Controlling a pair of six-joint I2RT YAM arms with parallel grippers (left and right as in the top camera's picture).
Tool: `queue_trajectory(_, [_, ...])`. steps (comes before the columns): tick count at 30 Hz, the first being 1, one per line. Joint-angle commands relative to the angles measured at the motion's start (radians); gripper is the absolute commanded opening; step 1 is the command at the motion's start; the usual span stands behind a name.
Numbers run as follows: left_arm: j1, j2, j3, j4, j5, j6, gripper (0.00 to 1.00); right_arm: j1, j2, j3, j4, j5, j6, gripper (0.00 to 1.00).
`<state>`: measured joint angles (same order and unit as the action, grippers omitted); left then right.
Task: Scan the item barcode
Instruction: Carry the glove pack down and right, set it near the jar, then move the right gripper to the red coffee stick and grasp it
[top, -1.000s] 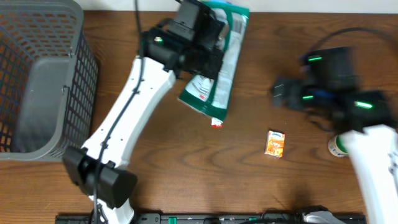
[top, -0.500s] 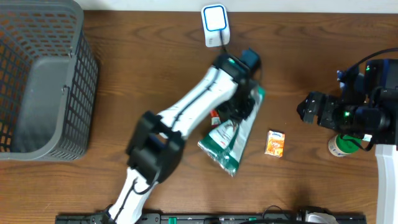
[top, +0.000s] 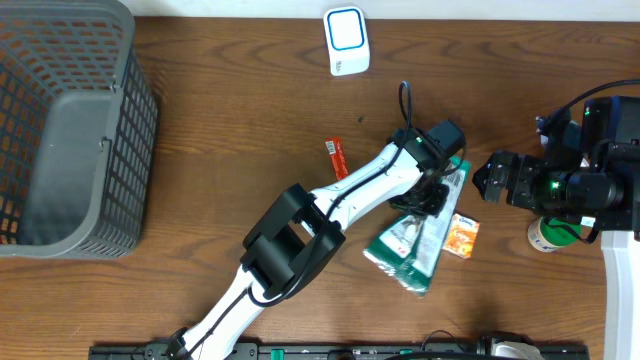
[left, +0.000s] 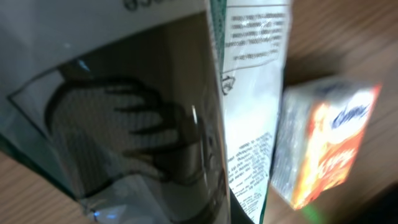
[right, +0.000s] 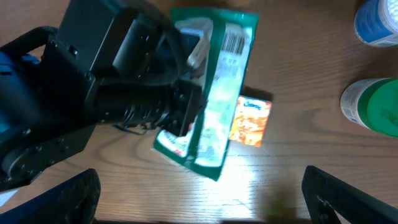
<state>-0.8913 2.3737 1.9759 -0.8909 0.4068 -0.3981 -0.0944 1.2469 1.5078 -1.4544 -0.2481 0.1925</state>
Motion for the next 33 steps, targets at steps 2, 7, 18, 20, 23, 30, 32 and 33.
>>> queue_trajectory(2, [0.007,0.008,0.004,0.111,0.005,-0.25,0.07,-0.007,-0.005,-0.004,-0.001,-0.012,-0.019,0.99])
queue_trajectory(7, [0.005,0.008,0.004,0.269,0.005,-0.402,0.07,-0.007,-0.005,-0.004,-0.006,-0.012,-0.019,0.99])
queue_trajectory(18, [0.004,0.008,0.004,0.336,0.035,-0.349,0.23,-0.006,-0.005,-0.004,-0.008,-0.012,-0.019,0.99])
queue_trajectory(20, [0.007,-0.001,0.005,0.317,0.035,-0.295,0.4,-0.006,-0.005,-0.004,-0.012,-0.012,-0.019,0.99])
queue_trajectory(23, [0.008,-0.022,0.005,0.293,0.045,-0.219,0.66,-0.006,-0.005,-0.004,-0.013,-0.012,-0.026,0.99])
queue_trajectory(30, [0.034,-0.097,0.005,0.176,-0.047,-0.125,0.77,-0.001,-0.005,-0.004,-0.012,-0.019,-0.026,0.99])
queue_trajectory(32, [0.056,-0.142,0.005,0.14,-0.098,-0.106,0.77,0.012,-0.005,-0.004,-0.012,-0.037,-0.026,0.99])
queue_trajectory(33, [0.065,-0.164,0.005,0.126,-0.114,-0.09,0.77,0.021,-0.005,-0.005,-0.012,-0.045,-0.026,0.99])
